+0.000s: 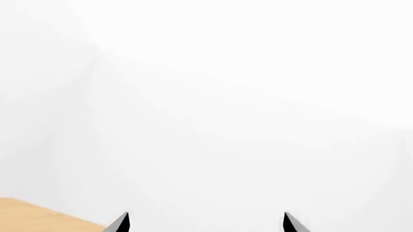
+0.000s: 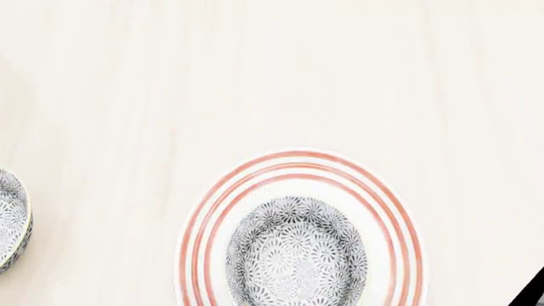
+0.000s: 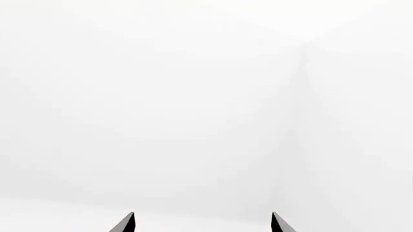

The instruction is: Pick up the bowl and put it in the front on the plate.

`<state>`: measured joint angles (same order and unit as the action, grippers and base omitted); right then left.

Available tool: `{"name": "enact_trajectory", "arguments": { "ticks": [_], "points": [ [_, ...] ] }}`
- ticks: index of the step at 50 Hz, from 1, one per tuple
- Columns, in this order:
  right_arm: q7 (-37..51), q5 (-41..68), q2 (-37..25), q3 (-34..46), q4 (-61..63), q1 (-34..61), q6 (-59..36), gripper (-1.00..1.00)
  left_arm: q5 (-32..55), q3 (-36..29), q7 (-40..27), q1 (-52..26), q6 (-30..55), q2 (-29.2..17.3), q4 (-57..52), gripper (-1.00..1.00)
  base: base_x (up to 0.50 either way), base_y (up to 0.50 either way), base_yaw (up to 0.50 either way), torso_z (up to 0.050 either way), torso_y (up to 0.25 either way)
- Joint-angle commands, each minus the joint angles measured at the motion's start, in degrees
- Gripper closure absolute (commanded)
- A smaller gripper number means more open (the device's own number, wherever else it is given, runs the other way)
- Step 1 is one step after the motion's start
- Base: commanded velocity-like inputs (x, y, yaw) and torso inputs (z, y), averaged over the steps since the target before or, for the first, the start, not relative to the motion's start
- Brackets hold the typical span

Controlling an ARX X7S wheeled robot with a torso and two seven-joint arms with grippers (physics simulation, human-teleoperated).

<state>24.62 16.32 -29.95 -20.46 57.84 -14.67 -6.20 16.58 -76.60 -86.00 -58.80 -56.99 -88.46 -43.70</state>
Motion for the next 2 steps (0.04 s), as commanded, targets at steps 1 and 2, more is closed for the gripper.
{"name": "enact_trajectory", "arguments": {
  "ticks": [1, 2],
  "points": [
    [0.19, -0.81, 0.00, -2.18, 1.33, -2.88, 4.04, -1.00, -1.37, 1.56, -3.94, -0.48, -0.05, -1.53, -1.37, -1.00, 0.00, 0.00, 0.00, 0.000, 0.000],
    [0.26, -0.79, -0.07, -2.17, 1.31, -2.95, 4.11, -1.00, -1.36, 1.57, -3.94, -0.47, -0.02, -1.53, -1.39, -1.00, 0.00, 0.00, 0.00, 0.000, 0.000]
  ]
}}
